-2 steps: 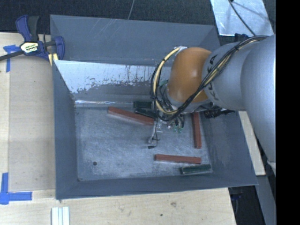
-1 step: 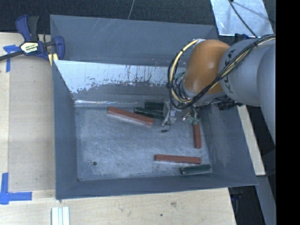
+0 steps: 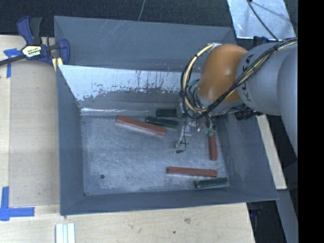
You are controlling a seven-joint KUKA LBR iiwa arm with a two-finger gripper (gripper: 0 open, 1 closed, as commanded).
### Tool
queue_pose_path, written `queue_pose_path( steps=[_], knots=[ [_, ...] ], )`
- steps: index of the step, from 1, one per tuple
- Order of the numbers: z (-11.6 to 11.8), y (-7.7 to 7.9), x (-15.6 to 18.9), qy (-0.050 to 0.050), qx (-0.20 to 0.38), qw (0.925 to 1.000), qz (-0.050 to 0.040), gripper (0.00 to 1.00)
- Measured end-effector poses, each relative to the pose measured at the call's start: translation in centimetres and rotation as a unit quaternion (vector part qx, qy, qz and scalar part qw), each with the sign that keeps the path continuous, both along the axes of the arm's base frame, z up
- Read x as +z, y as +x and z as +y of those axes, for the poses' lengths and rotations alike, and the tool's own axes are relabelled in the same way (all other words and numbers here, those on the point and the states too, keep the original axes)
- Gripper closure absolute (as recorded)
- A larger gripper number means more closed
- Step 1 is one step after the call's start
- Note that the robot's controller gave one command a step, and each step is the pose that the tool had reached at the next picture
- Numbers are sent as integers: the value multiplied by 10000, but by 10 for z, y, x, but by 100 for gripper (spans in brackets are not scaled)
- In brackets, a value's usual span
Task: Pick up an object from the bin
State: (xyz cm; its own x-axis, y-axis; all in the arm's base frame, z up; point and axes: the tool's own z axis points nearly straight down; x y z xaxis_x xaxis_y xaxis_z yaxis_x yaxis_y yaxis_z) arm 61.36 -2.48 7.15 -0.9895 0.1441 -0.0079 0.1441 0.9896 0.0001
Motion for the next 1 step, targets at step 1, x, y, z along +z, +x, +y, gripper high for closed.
queue_pose_path(
  steps=[1],
  knots=[
    [17,4,0,-25,539,9985,20,0]
  ],
)
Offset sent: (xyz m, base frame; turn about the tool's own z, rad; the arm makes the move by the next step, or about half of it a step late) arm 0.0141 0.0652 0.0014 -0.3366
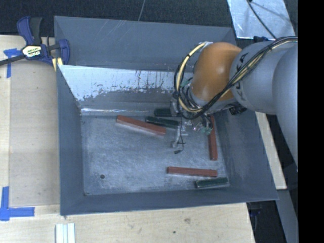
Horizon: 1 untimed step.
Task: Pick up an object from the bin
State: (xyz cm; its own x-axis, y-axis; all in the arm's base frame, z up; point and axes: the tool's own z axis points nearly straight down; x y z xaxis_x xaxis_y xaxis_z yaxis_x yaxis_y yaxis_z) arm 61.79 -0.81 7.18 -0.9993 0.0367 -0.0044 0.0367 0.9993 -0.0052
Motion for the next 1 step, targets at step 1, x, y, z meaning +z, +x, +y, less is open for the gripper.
queue_pose_path(
  steps=[1],
  knots=[
    [49,12,4,32,1133,9936,-13,100]
  ],
)
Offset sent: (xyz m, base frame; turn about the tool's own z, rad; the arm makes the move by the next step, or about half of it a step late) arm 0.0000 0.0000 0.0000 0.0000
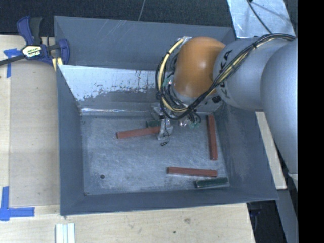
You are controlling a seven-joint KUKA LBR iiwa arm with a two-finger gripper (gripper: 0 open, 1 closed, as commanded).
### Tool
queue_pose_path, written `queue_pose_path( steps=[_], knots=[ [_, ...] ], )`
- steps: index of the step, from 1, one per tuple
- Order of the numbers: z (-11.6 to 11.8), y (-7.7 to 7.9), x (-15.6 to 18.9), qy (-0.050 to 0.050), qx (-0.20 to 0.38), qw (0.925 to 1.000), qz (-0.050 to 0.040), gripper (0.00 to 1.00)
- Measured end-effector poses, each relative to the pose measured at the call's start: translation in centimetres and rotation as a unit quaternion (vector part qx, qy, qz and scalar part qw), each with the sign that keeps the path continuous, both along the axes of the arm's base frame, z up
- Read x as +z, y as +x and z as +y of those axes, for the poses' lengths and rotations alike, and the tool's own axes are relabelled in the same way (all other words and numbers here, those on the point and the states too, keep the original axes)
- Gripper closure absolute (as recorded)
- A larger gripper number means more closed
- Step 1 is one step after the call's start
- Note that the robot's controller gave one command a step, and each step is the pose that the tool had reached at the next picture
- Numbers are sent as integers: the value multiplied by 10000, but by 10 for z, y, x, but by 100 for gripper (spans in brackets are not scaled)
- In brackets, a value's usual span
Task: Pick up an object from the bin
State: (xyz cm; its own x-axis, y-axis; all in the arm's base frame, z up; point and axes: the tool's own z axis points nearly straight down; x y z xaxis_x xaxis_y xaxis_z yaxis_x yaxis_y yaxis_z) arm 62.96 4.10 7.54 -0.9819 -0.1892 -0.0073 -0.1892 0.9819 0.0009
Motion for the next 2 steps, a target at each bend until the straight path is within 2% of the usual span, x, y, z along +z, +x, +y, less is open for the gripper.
queue_pose_path(
  steps=[1,2],
  knots=[
    [0,0,0,0,-1,10000,0,100],
    [7,-14,137,-18,2438,9698,19,100]
  ],
)
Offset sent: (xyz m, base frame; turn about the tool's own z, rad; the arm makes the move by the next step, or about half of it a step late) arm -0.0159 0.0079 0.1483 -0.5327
